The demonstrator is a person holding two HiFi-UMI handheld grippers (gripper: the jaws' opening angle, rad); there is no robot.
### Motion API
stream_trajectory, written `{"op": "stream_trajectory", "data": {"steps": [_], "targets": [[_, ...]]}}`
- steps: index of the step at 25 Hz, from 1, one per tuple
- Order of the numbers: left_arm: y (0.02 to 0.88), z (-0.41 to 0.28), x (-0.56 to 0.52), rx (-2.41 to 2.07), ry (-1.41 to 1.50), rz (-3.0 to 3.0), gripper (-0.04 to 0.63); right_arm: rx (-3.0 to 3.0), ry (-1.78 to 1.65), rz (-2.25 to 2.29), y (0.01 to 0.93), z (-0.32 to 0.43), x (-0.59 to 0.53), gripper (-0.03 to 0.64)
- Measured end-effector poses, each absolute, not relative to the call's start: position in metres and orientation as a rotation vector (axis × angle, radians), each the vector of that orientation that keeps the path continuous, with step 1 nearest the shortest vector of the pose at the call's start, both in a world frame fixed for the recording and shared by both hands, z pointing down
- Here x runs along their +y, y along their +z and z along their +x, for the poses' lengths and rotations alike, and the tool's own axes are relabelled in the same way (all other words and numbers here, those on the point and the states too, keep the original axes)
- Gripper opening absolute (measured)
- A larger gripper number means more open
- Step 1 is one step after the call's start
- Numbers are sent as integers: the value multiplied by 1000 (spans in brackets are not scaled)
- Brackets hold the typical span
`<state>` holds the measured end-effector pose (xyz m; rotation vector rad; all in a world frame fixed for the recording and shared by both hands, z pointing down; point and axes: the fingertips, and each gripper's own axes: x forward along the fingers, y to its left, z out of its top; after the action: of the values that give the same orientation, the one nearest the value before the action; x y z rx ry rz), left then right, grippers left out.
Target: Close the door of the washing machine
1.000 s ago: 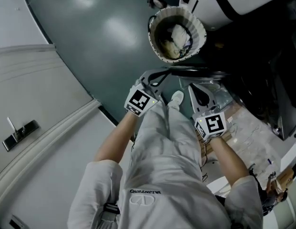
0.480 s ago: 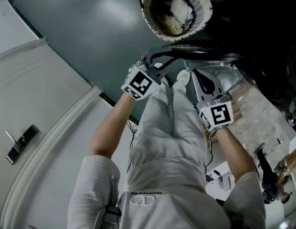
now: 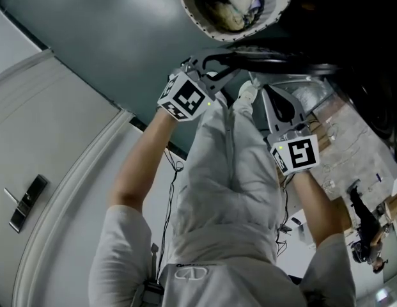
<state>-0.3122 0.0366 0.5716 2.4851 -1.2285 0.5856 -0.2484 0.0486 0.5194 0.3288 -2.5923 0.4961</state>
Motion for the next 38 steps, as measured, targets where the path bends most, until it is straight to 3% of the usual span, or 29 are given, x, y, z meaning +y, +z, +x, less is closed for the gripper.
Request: {"op": "stream_trajectory", "data": {"steps": [38], "targets": [[601, -273, 54, -1089, 751, 2539, 67, -2509, 666, 585, 563, -204, 82, 11]]}}
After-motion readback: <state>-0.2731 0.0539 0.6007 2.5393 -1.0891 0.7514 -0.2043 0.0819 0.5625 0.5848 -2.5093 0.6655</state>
